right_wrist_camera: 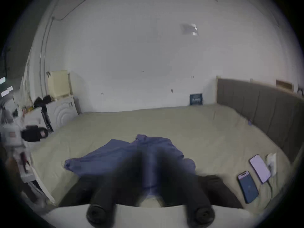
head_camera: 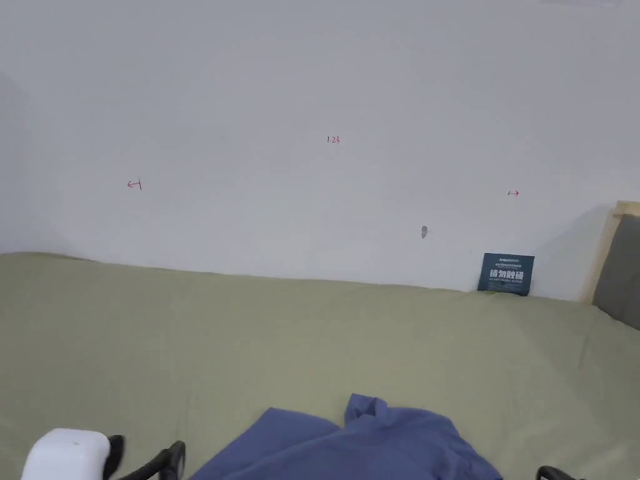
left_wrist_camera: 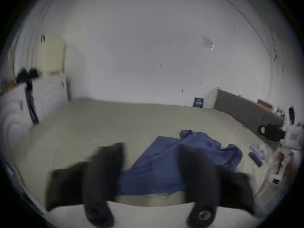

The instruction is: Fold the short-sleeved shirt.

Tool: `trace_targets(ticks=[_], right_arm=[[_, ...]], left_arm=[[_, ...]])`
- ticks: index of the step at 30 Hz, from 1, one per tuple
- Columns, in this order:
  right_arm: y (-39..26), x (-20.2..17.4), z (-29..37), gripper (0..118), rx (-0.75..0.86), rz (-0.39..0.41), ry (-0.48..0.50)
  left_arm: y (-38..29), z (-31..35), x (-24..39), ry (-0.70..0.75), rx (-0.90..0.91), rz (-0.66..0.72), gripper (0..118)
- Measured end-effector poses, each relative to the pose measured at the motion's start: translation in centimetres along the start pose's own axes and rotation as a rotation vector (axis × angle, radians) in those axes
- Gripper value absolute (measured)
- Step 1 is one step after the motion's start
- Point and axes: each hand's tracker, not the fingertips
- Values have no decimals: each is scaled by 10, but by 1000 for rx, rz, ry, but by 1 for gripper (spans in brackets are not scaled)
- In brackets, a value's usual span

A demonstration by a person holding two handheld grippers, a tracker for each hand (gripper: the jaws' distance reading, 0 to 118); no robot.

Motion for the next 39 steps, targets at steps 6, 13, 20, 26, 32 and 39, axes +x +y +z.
trace_targets(ticks=[6,13,20,26,32,39], right_arm=[[-49,-63,46,0,-51,59,10],[-55,-60,23,0,-122,34,66],[-41,-36,-11,0,-130,-7,65],[-26,-12,-55,0,-164,-26,122],[31,51,-196,79,-310,29,247],[40,105,-403,79,-721,109,220]], left_arm=[[-70,58,59,94,-40,-43,0],[-89,22,22,90,-268,43,0],[-54,-83,-71,145,-481,227,115],[-91,-164,-97,156,-665,228,115],[-105,-156,-93,210,-571,237,12],[-105,-144,-78,162,-559,223,1]])
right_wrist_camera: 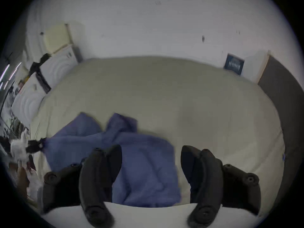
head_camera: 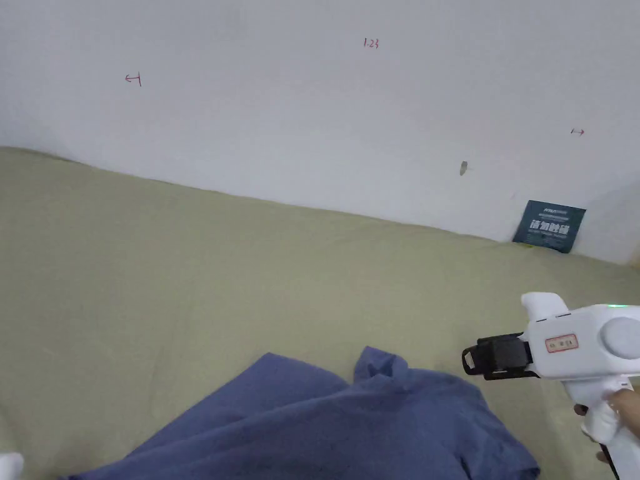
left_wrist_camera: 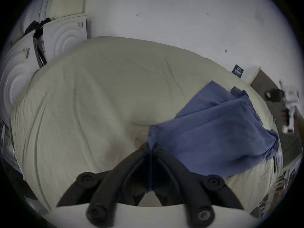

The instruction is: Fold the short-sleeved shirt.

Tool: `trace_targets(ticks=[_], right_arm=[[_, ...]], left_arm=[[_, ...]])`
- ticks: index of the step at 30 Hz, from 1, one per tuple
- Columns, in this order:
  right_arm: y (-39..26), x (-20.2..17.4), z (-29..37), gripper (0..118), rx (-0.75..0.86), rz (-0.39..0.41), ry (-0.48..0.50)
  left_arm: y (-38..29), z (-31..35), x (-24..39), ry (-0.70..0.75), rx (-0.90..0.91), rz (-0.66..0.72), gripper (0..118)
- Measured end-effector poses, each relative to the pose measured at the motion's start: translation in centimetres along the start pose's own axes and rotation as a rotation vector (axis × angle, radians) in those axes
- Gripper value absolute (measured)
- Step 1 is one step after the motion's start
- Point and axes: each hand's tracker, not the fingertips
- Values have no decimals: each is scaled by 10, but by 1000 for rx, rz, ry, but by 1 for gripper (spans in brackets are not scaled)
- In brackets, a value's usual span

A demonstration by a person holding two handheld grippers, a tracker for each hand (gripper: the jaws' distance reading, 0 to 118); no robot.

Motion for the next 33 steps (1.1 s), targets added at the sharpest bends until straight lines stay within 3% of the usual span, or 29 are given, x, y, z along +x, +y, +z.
trace_targets(ticks=[4,11,12,13,14,15,16,18,19,23,27,28,33], right_arm=[[19,21,-65,79,-109,-48,63],[12,14,-103,74,-231,84,49],[10,4,-99,51,-220,106,23],[9,0,-94,11,-207,102,-1],[9,-1,-86,2,-173,63,26],[12,2,-80,2,-130,27,76],[4,-1,-65,2,-42,-58,89],[2,0,-38,2,13,-47,123],[1,-4,-20,2,65,-27,92],[30,-36,47,2,222,24,108],[49,-70,134,2,372,73,38],[57,-54,137,2,384,47,65],[91,-47,214,2,597,36,-32]], left_arm=[[-4,-8,-2,-22,-29,46,1],[-4,-2,6,-17,14,-5,1],[-4,-3,6,-28,14,-6,1],[-5,-2,7,-32,20,-1,1],[-5,1,7,-42,26,9,1],[-3,3,3,-52,35,17,1],[-2,6,1,-65,48,25,1],[6,14,0,-79,58,19,1],[13,19,-3,-87,73,20,1],[55,46,-4,-135,157,-27,1],[109,77,12,-118,247,-168,1],[125,86,16,-114,279,-188,1],[202,114,43,-141,349,-246,1]])
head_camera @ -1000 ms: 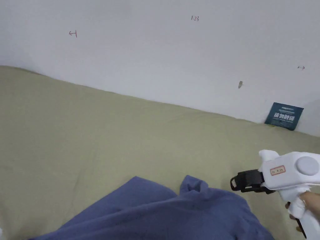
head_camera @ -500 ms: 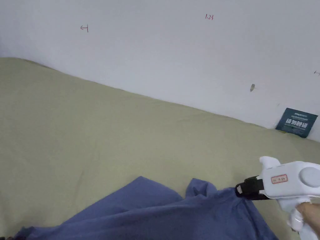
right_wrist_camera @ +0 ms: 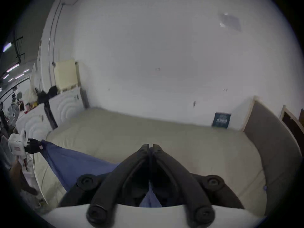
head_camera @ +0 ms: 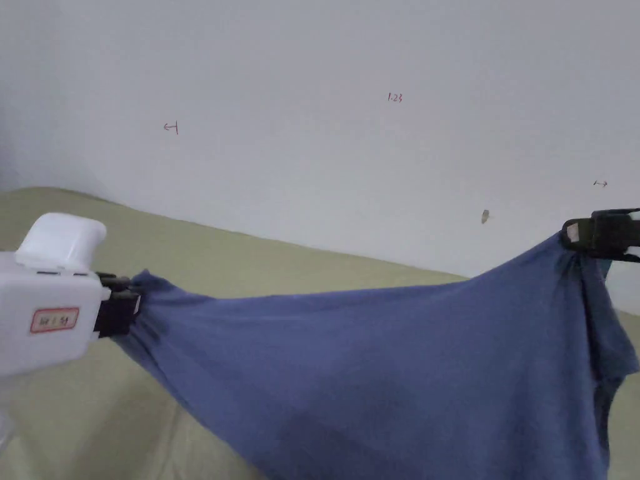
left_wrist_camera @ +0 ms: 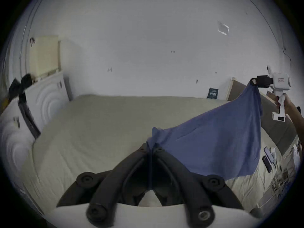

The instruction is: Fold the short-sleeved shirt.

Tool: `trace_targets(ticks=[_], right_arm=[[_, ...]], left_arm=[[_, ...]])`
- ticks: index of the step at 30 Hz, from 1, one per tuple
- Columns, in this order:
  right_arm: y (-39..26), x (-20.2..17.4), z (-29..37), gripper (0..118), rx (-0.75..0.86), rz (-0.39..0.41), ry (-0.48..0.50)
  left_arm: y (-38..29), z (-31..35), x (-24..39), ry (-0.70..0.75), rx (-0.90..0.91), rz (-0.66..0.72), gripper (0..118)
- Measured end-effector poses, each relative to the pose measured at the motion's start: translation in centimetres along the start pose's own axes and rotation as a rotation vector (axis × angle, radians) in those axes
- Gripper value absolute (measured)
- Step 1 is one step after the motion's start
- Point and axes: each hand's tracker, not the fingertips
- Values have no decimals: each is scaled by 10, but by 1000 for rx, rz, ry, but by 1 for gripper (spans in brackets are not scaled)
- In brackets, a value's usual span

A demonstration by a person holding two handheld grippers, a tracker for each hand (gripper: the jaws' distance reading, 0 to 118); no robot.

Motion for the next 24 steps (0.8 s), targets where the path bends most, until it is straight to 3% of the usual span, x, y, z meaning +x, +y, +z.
trace_targets(ticks=[9,16,19,24], right_arm=[[107,14,39,2,241,72,-188],[163,24,36,2,398,101,-262],[183,27,36,2,449,72,-262],[204,28,41,2,493,101,-276]], left_arm=[[137,-19,-9,73,110,-82,1],[217,-41,-11,107,209,-119,1],[247,-47,-2,154,268,-170,1],[281,-60,1,184,322,-157,1]])
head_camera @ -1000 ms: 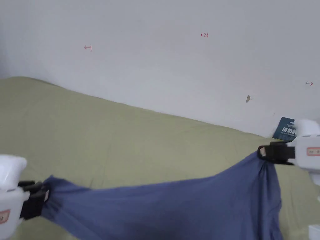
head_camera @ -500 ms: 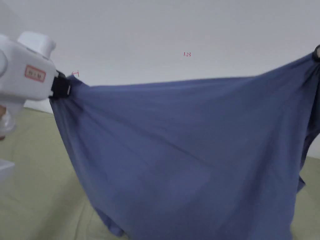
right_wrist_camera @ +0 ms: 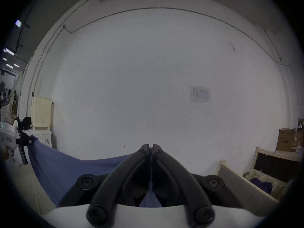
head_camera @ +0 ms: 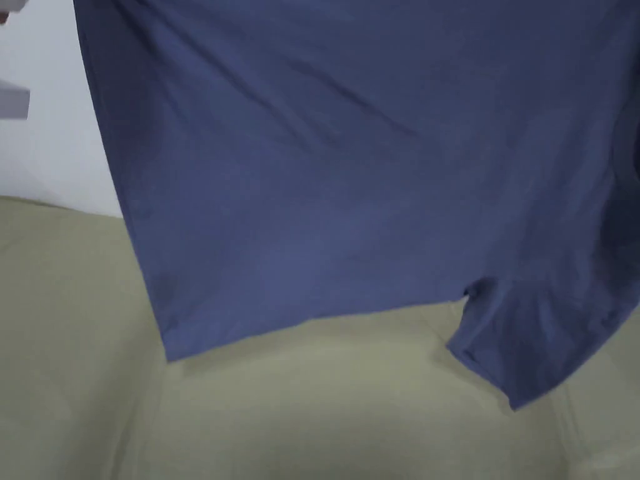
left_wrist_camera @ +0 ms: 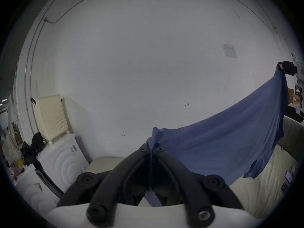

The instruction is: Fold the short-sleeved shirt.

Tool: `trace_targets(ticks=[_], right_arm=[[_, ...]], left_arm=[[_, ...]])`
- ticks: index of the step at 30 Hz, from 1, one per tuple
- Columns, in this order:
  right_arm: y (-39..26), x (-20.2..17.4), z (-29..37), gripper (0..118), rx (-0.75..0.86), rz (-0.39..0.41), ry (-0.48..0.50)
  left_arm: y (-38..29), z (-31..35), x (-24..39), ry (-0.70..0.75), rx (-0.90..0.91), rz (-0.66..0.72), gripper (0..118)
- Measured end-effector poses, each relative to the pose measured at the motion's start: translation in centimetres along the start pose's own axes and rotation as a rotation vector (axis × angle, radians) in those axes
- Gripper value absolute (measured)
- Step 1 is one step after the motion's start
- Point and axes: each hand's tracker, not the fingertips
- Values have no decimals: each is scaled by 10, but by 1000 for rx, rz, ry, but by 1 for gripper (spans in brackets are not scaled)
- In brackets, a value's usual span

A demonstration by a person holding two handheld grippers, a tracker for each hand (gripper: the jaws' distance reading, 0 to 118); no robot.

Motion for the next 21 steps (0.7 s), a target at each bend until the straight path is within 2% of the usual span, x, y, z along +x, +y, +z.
trace_targets(ticks=[3,9,15,21], right_arm=[[-2,5,0,2,-9,-23,10],[-34,2,0,2,-73,9,64],[-79,-1,16,2,-152,-18,103],[-111,-5,58,2,-207,9,183]], left_arm=[[2,-9,0,12,5,-31,1],[-15,-16,2,36,-16,-83,1],[-51,-14,-5,5,-59,-49,2],[-97,9,-11,-35,-100,-39,2]])
